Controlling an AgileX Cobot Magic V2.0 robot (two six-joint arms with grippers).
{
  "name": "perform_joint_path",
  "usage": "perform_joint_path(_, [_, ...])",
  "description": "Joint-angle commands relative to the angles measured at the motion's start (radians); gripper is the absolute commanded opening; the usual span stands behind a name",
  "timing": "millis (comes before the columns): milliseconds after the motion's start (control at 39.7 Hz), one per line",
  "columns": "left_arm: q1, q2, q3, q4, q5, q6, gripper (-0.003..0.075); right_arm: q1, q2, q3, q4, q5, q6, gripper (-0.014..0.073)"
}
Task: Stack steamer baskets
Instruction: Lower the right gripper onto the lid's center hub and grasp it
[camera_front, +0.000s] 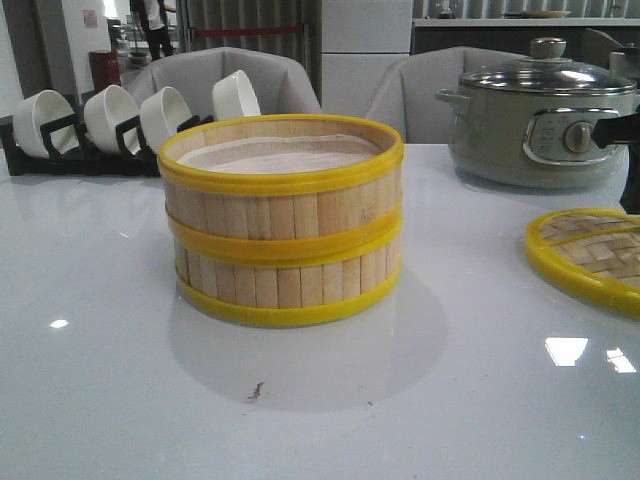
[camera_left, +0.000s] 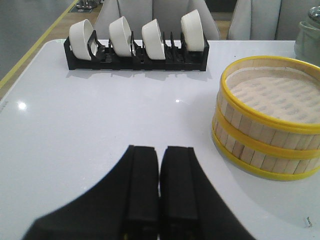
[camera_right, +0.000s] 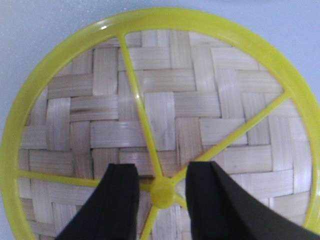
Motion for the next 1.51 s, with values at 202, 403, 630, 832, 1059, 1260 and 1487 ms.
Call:
perform_joint_path(202, [-0.006, 0.012, -0.028, -0.004, -0.085, -0.005, 0.0085, -0.007, -0.057, -0.035, 0.0, -0.025, -0.004, 0.0378])
perform_joint_path(403, [-0.006, 0.012, -0.028, -0.004, -0.085, -0.005, 0.0085, -0.007, -0.056, -0.035, 0.0, -0.019, -0.004, 0.0366])
perform_joint_path(630, [-0.006, 0.012, -0.028, -0.004, -0.085, -0.005, 0.0085, -0.007, -0.056, -0.035, 0.0, 0.016, -0.003, 0.0365])
perform_joint_path(832, [-0.006, 0.012, -0.028, -0.004, -0.085, -0.005, 0.0085, -0.007, -0.056, -0.035, 0.0, 0.015, -0.003, 0.0365])
perform_joint_path(1059, [-0.006, 0.012, -0.028, -0.004, -0.085, -0.005, 0.0085, -0.007, -0.04, -0.035, 0.0, 0.004, -0.003, 0.0365])
perform_joint_path(1260, [-0.006, 0.012, -0.028, -0.004, -0.085, -0.005, 0.0085, -0.005, -0.022, -0.035, 0.0, 0.005, -0.003, 0.0365])
perform_joint_path(1487, [-0.006, 0.012, -0.028, -0.004, -0.085, -0.005, 0.0085, -0.005, -0.022, -0.035, 0.0, 0.001, 0.005, 0.0365])
